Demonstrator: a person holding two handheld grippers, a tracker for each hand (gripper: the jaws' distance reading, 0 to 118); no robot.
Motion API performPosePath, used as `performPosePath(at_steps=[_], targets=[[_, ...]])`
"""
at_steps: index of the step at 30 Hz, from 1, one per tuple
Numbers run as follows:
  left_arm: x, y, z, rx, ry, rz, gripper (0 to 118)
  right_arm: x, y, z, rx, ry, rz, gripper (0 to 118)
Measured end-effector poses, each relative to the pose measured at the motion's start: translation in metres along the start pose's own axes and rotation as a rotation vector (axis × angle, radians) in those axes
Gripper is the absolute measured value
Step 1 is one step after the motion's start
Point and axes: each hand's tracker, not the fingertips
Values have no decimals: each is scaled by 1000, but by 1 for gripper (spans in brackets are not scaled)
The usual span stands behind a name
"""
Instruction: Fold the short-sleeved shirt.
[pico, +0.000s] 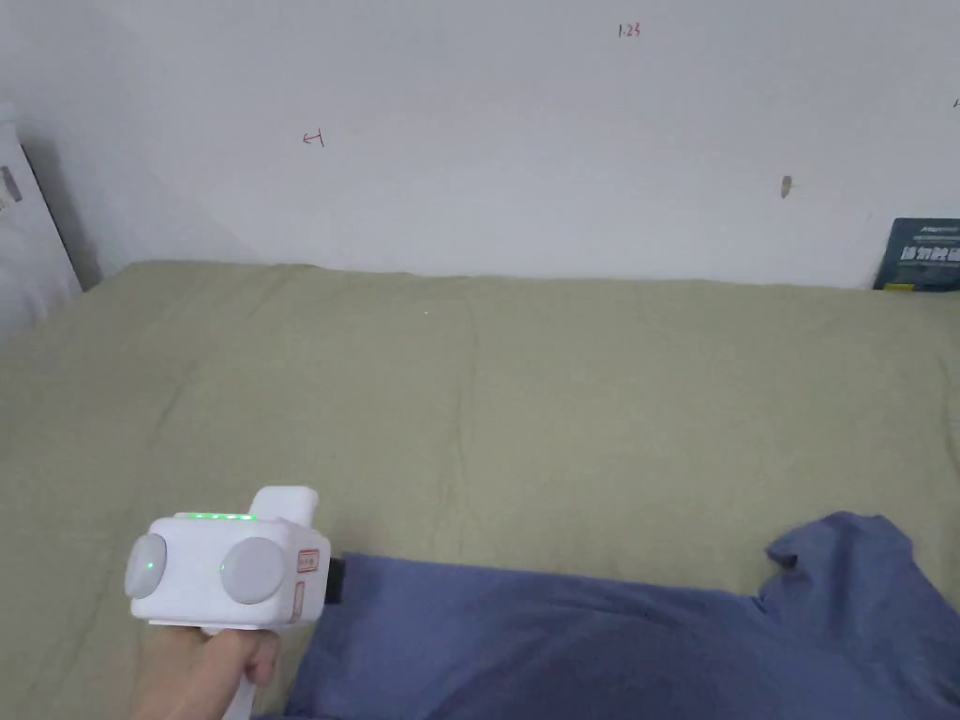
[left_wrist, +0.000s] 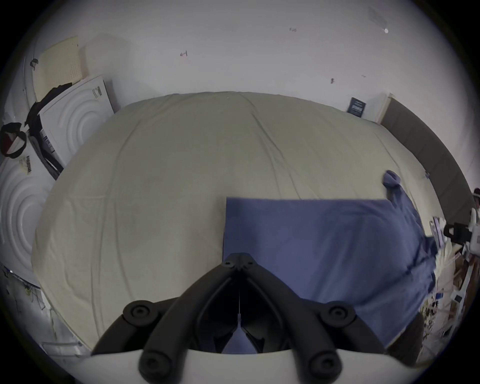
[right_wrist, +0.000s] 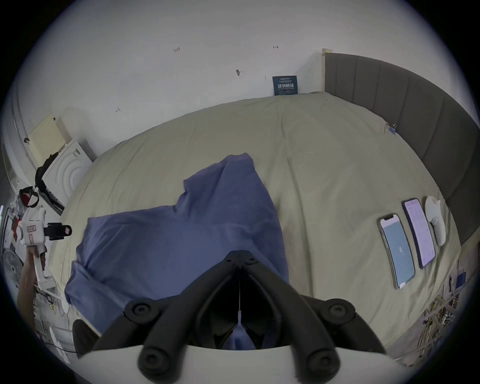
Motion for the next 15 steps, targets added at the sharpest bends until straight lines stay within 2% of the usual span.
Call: performPosePath(at_steps=[1, 2, 4, 5, 6, 12, 13, 15], targets=[[1, 5, -14, -11, 1, 21, 6, 1, 5, -10, -12, -4, -4, 2], [2, 8, -26, -33, -22, 35, 30, 2, 8, -19, -22, -3, -6, 2], [-2, 19, -59, -86, -11, 23, 118, 3, 11, -38, -44, -6, -12, 2], [-1, 21, -69, -108, -16, 4, 117, 3, 12, -44, -51, -4, -12, 2], [6, 23, -74, -52, -27, -1, 116, 4, 12, -51, -59, -1, -7, 2], [14, 22, -94, -133, 39, -32, 115, 5, 15, -71, -89, -13, -24, 2], [15, 20, -96, -153, 47, -41, 112, 5, 16, -74, -94, -16, -27, 2], [10, 20, -88, -143, 17, -22, 95, 6, 18, -75, -99, -17, -27, 2]])
